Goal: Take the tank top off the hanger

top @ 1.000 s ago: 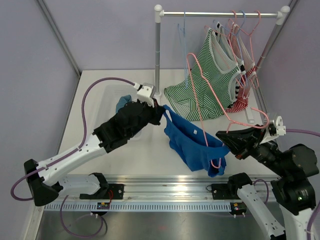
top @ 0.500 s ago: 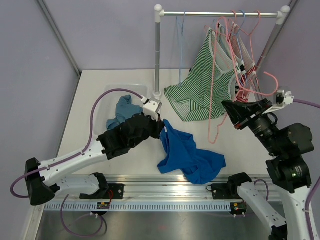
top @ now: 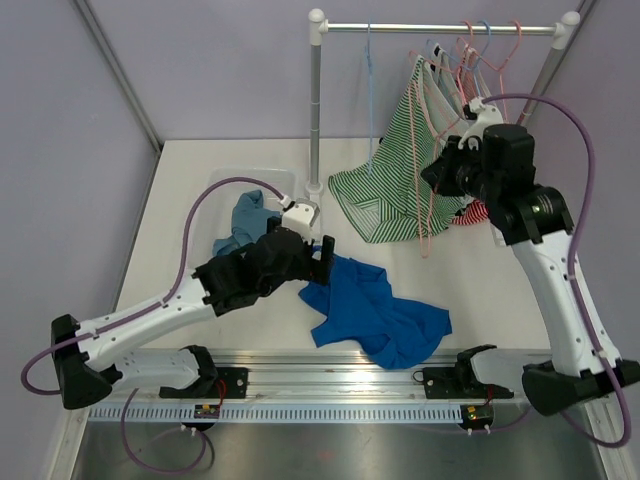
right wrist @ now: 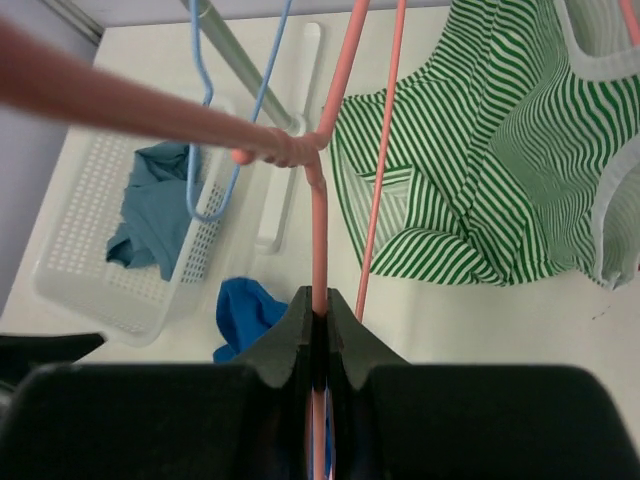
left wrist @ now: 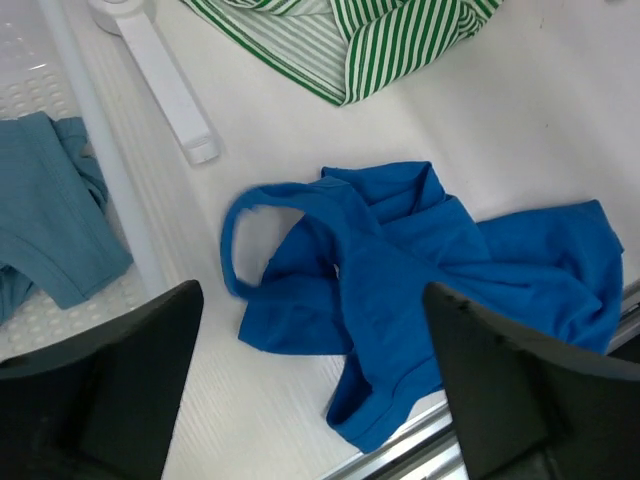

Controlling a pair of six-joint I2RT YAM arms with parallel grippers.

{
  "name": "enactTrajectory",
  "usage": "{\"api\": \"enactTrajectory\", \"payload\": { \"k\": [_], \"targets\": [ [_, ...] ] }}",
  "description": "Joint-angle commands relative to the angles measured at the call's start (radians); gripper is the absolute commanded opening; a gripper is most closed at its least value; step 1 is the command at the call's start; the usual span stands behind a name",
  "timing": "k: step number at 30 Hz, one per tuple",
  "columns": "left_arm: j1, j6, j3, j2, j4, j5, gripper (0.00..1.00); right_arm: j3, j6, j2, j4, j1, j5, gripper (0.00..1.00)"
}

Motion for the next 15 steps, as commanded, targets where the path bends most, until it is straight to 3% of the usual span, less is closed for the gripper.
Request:
{"api": "enactTrajectory", "payload": {
  "k": [1, 7, 15],
  "targets": [
    [-0.002, -0.002, 0.112, -0.082, -0.114, -0.035, 0.99, 0.187, -0.058, 0.079, -0.012, 0.006, 0.067, 0.0],
    [-0.011, 0.012, 0.148, -0.189, -0.286, -0.026, 0.99, 0.513, -0.107, 0.354, -0.078, 0.006, 0.1, 0.0],
    [-0.011, 0.037, 0.062, -0.347, -0.346, -0.064, 0.99, 1.02, -0.158, 0.752, -0.252, 0.006, 0.127, 0.0]
  ]
}}
